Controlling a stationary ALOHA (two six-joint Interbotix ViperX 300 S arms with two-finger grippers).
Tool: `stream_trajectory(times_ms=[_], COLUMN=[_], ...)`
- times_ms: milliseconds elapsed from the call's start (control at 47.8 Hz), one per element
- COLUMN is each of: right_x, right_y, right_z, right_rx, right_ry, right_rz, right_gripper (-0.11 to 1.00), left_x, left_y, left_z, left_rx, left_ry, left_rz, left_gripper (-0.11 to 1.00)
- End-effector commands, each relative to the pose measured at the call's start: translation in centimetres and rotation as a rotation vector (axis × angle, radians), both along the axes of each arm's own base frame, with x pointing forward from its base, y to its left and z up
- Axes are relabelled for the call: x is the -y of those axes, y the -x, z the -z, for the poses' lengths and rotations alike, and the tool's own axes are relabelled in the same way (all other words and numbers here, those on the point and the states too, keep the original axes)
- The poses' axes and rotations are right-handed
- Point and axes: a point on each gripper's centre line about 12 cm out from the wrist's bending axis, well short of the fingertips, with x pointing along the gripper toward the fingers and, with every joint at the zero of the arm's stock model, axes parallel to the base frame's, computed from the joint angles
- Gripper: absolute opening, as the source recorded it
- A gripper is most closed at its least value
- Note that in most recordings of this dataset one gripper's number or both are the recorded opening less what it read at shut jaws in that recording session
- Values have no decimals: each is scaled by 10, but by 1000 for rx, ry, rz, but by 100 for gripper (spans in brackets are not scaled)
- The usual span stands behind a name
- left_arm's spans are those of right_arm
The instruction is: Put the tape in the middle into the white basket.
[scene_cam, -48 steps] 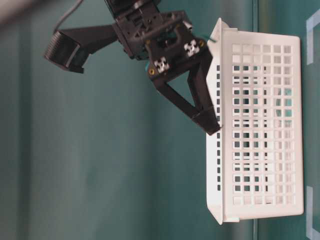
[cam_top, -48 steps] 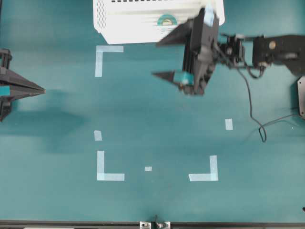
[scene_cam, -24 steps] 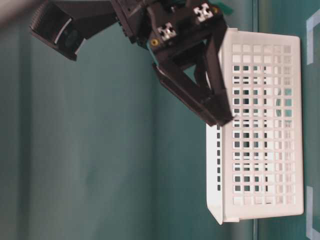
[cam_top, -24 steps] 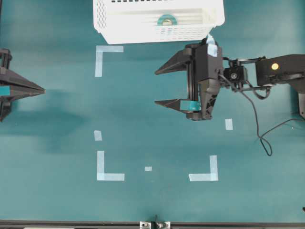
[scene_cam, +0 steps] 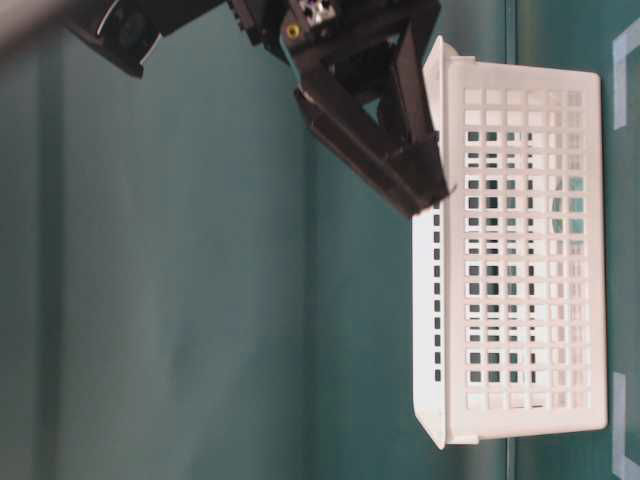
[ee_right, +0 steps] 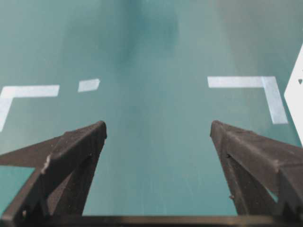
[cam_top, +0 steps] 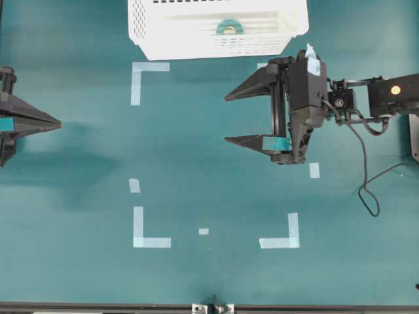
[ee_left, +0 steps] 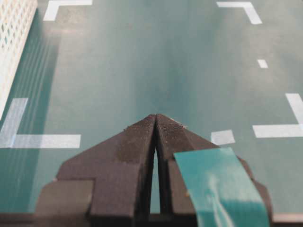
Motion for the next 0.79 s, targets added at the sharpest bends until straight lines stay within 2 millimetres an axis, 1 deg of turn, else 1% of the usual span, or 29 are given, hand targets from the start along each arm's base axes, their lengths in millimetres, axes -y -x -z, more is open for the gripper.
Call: stream_trajectory(times_ms=[0,209,544,774], right_x=[-1,-1,-1,-1], right_y=[5,21,43,66], right_z=[-13,-18,-16,-20], right_rx=[41,55,28,48], right_ry=[1,1,3,3], right_rz=[-4,-4,0,1], right_gripper=[100,100,100,100], left_x=[0,0,-1,-1], left_y=[-2,-2,-2,-2], left_z=[-5,-5,-5,-5], left_rx=[12,14,12,12], left_ry=[1,2,0,0], left_rz=[3,1,-5,-6], left_gripper=[-11,-11,-11,-11])
